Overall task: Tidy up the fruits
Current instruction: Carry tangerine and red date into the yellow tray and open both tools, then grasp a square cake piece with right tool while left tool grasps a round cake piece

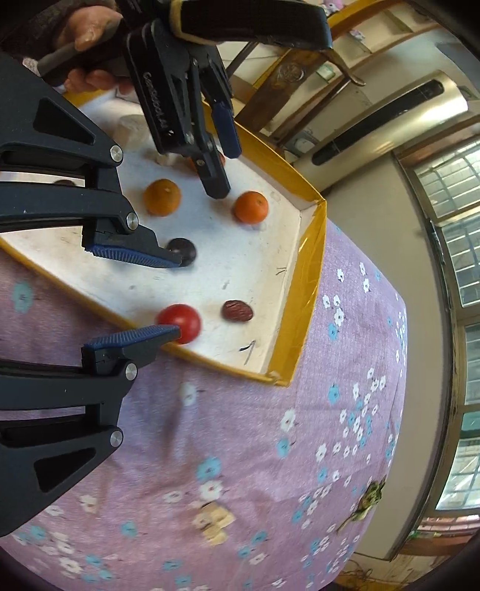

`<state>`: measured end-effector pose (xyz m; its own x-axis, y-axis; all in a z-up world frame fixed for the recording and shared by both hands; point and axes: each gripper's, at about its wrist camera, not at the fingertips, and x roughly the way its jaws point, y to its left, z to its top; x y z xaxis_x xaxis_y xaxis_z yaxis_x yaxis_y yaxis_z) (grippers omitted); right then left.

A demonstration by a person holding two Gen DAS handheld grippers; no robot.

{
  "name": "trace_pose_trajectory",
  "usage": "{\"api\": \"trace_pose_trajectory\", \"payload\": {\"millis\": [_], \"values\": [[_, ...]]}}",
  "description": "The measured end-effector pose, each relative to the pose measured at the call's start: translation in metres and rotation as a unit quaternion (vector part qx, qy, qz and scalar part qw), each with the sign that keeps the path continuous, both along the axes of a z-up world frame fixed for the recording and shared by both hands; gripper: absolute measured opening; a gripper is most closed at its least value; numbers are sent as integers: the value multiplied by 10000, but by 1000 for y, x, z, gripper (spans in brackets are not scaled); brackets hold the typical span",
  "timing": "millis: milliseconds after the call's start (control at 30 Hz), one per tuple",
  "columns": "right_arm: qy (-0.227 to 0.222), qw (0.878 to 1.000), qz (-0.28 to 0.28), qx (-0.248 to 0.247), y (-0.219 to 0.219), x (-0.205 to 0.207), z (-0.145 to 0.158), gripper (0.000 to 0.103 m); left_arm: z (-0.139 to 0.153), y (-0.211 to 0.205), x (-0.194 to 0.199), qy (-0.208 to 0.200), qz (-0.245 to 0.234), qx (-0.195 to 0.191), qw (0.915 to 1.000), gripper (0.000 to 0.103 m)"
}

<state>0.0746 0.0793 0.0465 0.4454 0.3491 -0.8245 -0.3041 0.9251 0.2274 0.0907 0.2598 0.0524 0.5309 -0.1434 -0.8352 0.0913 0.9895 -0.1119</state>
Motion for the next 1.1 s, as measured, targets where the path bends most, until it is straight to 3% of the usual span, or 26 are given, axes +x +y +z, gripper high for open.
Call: {"api": "trace_pose_trajectory", "payload": {"millis": [367,533,800,1100], "values": [[178,9984,-510,186,-79,-28,-10,34,11,-49,-25,15,-28,110,9999,74],[132,9959,-829,337,-133,-34,-12,40,13,-83,-32,97,-62,127,9999,74],[56,9921,-1218,303,-202,-7,-18,42,11,-143,-39,173,-360,322,9987,77],[-307,9983,-467,-143,-200,57,-27,42,6,-181,-32,312,-512,538,9968,78]]}}
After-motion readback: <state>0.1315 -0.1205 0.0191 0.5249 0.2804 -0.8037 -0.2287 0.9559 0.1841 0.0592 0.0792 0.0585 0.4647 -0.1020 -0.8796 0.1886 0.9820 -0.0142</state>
